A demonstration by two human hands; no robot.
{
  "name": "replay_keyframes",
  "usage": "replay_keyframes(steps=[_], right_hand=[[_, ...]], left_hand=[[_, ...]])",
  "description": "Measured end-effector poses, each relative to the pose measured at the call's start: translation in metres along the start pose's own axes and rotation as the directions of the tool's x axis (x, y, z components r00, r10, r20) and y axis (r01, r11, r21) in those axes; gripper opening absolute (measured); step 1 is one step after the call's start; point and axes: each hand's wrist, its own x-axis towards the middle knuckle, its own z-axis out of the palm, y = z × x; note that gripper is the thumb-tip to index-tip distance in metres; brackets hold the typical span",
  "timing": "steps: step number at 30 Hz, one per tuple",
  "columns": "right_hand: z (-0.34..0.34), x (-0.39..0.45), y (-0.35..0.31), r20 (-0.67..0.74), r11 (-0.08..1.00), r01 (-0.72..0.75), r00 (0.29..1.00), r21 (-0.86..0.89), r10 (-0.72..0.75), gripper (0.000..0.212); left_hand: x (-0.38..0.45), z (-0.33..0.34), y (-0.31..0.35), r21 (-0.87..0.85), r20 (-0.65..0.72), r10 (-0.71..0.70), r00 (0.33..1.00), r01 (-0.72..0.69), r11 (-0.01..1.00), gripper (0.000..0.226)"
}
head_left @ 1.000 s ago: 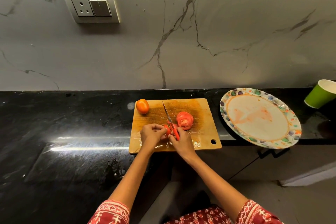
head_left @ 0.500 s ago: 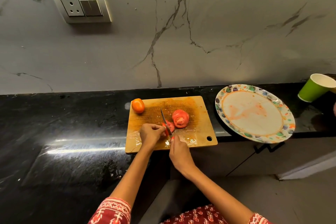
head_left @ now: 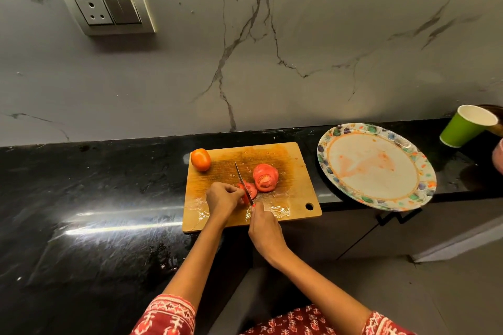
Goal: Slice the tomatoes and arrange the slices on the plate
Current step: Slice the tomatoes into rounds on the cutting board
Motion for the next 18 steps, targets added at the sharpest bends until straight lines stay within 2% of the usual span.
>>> replay_keyframes(steps=[11,18], right_hand=[[-0.0025,0.0066,-0.0048,0.043,1.000,-0.022,0.999,-0.009,0.023,0.027],[-0.0052,0.0049,0.0039,0.063,0.999,-0.022,0.998,-0.044,0.024,0.020]], left_hand=[[0.0052,0.0034,0.0021,0.032,-0.011,0.018,1.000,-0.018,0.999,0.016],[0.0047,0.0080,-0.0069,-0.065,-0.031,0.054,0.998,-0.056,0.996,0.027]])
